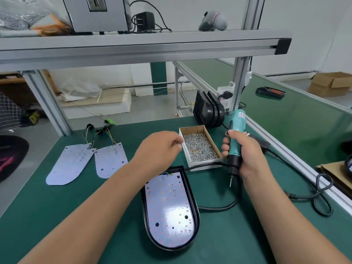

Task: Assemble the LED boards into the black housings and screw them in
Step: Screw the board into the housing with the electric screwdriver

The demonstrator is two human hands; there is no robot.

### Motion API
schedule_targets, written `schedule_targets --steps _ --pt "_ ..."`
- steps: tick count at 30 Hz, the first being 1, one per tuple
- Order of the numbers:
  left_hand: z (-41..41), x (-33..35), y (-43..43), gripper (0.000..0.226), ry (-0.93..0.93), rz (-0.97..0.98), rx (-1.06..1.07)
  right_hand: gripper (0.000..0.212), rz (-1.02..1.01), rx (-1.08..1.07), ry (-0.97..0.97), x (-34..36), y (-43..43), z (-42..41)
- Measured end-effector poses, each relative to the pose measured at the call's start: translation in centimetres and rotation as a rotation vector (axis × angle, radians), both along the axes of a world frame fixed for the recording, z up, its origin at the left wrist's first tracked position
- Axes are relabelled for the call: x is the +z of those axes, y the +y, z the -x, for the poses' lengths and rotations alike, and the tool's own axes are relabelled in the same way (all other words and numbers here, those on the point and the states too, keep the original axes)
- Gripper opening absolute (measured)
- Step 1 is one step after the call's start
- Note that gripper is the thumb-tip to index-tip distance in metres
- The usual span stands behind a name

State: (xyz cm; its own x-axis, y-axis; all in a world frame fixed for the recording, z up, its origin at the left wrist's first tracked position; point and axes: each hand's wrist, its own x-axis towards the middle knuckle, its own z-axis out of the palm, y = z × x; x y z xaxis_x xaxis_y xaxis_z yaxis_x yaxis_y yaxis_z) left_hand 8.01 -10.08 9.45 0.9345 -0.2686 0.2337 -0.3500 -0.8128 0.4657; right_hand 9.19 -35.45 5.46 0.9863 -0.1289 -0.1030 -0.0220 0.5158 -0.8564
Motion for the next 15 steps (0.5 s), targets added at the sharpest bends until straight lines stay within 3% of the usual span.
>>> schedule_targets --steps 4,9,15 --pt "-3.1 -0.3 -4.0 0.022 0.028 -0.279 -0.176 0.008 -0.045 -0.036 -0.034 -0.2 0.1 0.0" --pt "-5.8 -1.5 -6.9 0.013 0.025 -0.548 -0.232 0.006 -0.037 -0.049 -0.036 -0.5 0.0 0.0" --pt "-7.4 -2.3 -7.2 0.007 0.137 -0.497 -0.232 0.011 -0.023 -0.038 -0.049 -0.7 0.0 -0.2"
